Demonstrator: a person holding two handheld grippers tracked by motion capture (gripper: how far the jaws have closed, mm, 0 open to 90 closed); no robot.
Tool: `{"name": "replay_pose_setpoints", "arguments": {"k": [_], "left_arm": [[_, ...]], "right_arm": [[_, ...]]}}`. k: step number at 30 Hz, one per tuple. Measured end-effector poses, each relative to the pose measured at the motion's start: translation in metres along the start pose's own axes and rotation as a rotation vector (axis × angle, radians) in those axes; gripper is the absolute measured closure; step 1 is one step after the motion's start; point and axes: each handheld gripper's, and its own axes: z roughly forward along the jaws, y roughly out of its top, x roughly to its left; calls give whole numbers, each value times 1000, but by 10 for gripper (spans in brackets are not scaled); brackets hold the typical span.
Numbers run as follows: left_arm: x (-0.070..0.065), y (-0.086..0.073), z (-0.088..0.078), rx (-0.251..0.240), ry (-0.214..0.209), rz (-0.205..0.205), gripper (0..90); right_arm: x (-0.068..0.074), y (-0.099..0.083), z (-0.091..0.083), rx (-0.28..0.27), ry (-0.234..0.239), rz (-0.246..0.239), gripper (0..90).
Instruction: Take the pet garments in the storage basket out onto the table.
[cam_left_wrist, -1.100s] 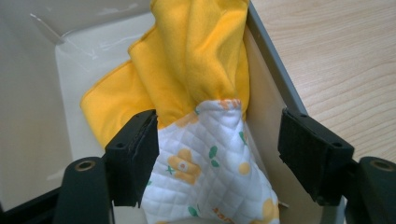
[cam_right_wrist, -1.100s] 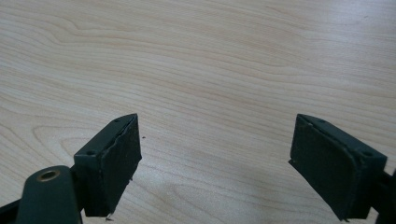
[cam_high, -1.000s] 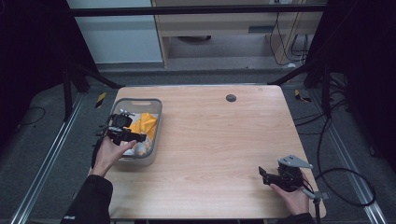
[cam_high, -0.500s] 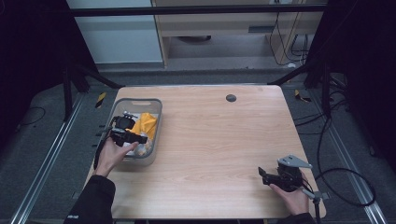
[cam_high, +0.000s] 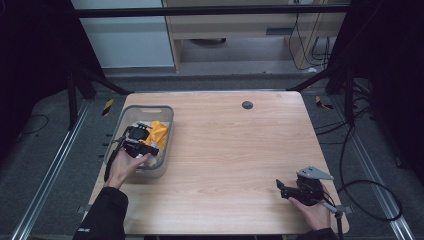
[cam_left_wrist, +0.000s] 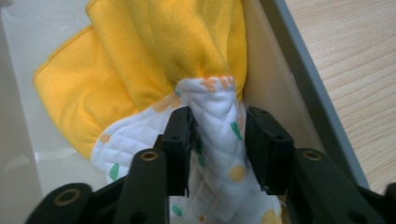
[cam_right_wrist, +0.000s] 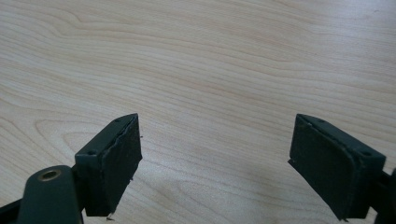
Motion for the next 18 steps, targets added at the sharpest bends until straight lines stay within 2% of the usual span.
{"name": "replay_pose_setpoints", "arguments": {"k": [9, 18], "left_arm": [[2, 2, 0, 25, 6, 0, 766], [4, 3, -10, 4, 6, -6, 806]], "right_arm": [[1, 0, 0, 5, 6, 0, 164], [0, 0, 1, 4, 3, -8, 163]]}}
